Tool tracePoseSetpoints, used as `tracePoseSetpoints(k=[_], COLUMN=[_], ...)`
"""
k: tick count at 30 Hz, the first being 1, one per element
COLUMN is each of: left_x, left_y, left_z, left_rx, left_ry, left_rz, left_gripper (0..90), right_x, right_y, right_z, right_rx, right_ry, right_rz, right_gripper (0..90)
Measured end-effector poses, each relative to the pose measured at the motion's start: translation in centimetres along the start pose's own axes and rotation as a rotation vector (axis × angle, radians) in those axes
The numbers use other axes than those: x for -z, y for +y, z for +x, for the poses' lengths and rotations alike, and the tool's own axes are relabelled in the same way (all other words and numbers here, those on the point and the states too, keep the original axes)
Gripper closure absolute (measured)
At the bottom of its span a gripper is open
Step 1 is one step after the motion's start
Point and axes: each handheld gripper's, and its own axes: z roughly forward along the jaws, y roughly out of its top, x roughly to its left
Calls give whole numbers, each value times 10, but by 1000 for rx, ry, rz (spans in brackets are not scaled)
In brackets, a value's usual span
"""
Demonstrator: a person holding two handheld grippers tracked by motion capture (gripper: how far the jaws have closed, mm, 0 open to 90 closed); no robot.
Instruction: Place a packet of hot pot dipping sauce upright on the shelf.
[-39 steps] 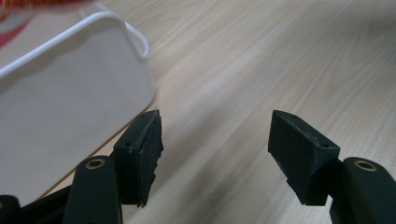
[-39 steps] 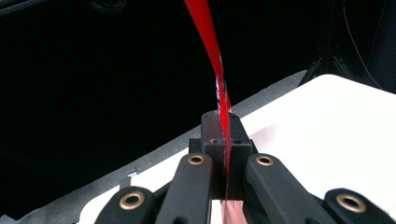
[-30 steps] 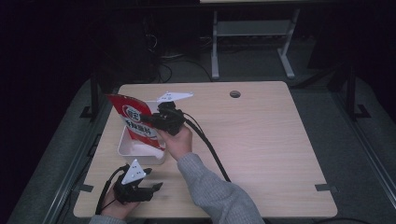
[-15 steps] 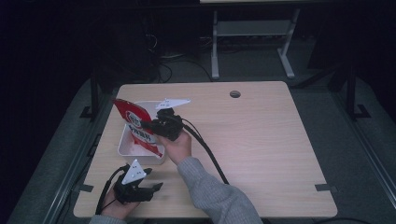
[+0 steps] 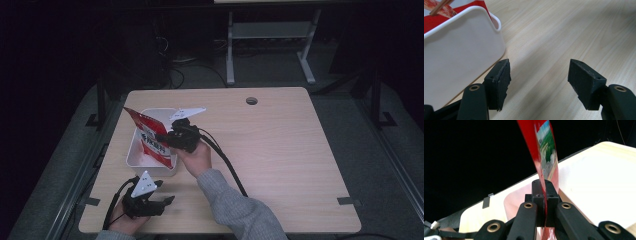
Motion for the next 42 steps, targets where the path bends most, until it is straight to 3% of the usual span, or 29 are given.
tracePoseSetpoints(k=[9,20,25,32,37,42], left_x=[0,-1,-2,-2,-2,-3], left_y=[0,0,0,1,0,1], left_z=[-1,-1,-1,-1,-1,-1], left_rx=[-3,-11,-14,-16,-15,-16], left_ry=[0,-1,-1,-2,-3,-3], left_rz=[4,9,12,17,16,18], left_gripper=[337,334,334,334,334,333], right_x=[4,9,11,12,12,10], right_y=[-4,-7,-8,-10,-10,-9], right_z=[-3,-10,-13,-15,-14,-14], right_rx=[-2,-37,-43,-44,-31,-37], right_ry=[-6,-4,-6,-6,-25,-16], right_rz=[14,35,40,45,45,48], right_gripper=[888,761,745,757,875,882])
